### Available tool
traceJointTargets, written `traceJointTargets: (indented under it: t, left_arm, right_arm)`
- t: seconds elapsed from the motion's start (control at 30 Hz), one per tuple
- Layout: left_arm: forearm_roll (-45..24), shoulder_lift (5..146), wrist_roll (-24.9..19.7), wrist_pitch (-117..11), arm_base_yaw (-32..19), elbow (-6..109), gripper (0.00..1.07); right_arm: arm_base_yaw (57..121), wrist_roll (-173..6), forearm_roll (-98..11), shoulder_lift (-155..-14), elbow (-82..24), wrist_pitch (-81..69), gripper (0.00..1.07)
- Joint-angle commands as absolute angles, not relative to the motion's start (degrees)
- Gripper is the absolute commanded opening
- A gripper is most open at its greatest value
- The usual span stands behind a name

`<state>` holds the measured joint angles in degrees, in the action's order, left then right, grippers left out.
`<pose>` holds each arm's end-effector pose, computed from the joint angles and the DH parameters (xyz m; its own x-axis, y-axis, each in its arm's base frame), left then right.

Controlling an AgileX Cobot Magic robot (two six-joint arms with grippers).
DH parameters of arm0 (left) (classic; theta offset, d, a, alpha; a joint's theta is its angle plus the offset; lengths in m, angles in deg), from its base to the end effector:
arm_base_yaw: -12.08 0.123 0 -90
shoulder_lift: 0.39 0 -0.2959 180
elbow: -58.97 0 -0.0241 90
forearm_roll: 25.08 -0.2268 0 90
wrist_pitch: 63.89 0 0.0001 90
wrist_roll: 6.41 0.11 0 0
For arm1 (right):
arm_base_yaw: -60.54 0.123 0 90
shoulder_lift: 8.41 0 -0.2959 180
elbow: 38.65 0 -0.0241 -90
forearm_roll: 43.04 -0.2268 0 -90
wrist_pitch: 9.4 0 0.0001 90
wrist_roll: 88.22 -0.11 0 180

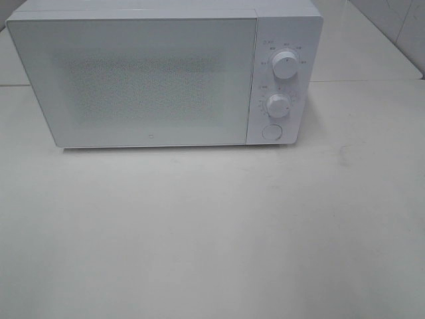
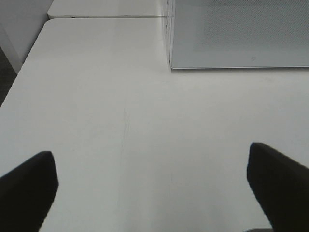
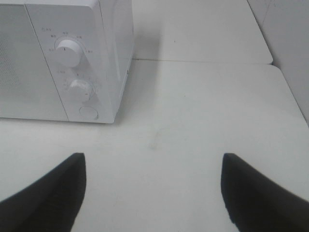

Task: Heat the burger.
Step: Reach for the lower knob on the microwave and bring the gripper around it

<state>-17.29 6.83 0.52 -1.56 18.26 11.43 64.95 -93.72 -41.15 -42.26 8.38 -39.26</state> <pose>-0.0233 -0.0158 0.2613 -0.4486 0.0088 -0.8937 0.0254 0.9997 -0.0029 0.0771 0.0041 0.3085 -0.3562 0.0401 -0.9335 -0.0377 0.9977 0.0572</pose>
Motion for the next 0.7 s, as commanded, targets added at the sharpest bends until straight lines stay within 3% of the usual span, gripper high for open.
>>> traceJointTargets:
  t: [0.03, 0.7]
  left_arm:
    - [-16.8, 5.5, 0.3, -2.3, 18.3, 11.3, 1.01]
    - [-16.8, 5.5, 0.3, -2.3, 18.3, 11.3, 1.01]
  right_arm:
    - [64.6, -93.1, -41.3, -45.0, 7.9, -34.3, 0.75]
    - [64.6, -95.0, -41.0, -71.6, 7.9, -5.8, 0.75]
